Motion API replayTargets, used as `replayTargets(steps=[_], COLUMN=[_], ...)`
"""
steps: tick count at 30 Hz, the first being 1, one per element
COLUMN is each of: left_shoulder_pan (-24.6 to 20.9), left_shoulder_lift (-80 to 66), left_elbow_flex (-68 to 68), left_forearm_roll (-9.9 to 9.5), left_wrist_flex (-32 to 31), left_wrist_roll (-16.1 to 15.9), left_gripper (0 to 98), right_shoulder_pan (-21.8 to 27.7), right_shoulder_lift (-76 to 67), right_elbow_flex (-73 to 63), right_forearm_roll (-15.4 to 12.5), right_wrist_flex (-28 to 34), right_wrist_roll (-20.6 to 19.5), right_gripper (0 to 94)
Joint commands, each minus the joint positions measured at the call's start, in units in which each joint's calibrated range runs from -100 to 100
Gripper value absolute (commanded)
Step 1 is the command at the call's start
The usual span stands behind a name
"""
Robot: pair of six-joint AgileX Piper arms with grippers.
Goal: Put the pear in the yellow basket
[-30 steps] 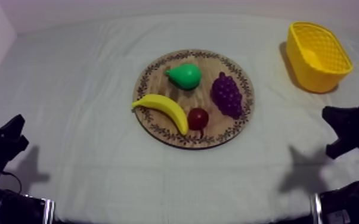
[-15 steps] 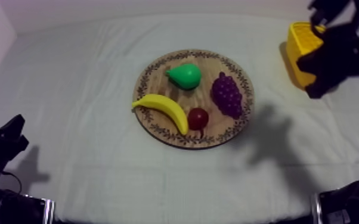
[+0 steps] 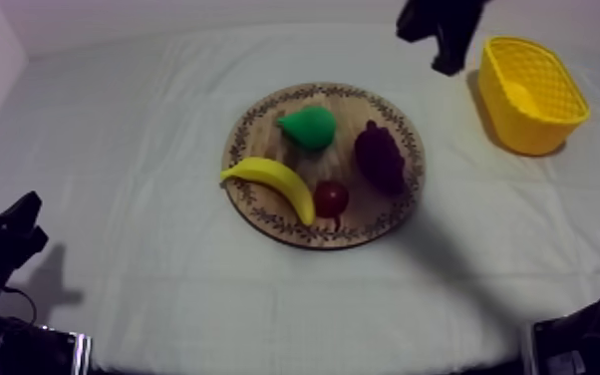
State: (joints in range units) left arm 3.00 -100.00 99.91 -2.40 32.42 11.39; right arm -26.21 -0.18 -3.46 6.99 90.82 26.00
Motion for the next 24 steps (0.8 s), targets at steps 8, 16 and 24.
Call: replayTargets(steps=[8, 16, 24], left_shoulder_pan=[0.0, 0.0, 0.0], left_shoulder_lift=[0.0, 0.0, 0.0], left_elbow_flex=[0.0, 0.0, 0.0], left_forearm_roll=[-0.02, -0.02, -0.02], left_wrist_flex=[0.0, 0.0, 0.0], left_wrist_roll=[0.0, 0.0, 0.0], left_gripper=[0.1, 0.1, 0.1], right_shoulder_pan=[-0.7, -1.2, -1.6], right_shoulder_lift=[16.2, 19.3, 20.6], right_elbow_flex=[-17.6, -17.9, -16.8], right_forearm_roll=[0.7, 1.7, 2.7], right_wrist_flex=[5.5, 5.4, 3.2], right_wrist_roll=[1.5, 2.0, 1.3], right_gripper=[23.7, 51.9, 72.1])
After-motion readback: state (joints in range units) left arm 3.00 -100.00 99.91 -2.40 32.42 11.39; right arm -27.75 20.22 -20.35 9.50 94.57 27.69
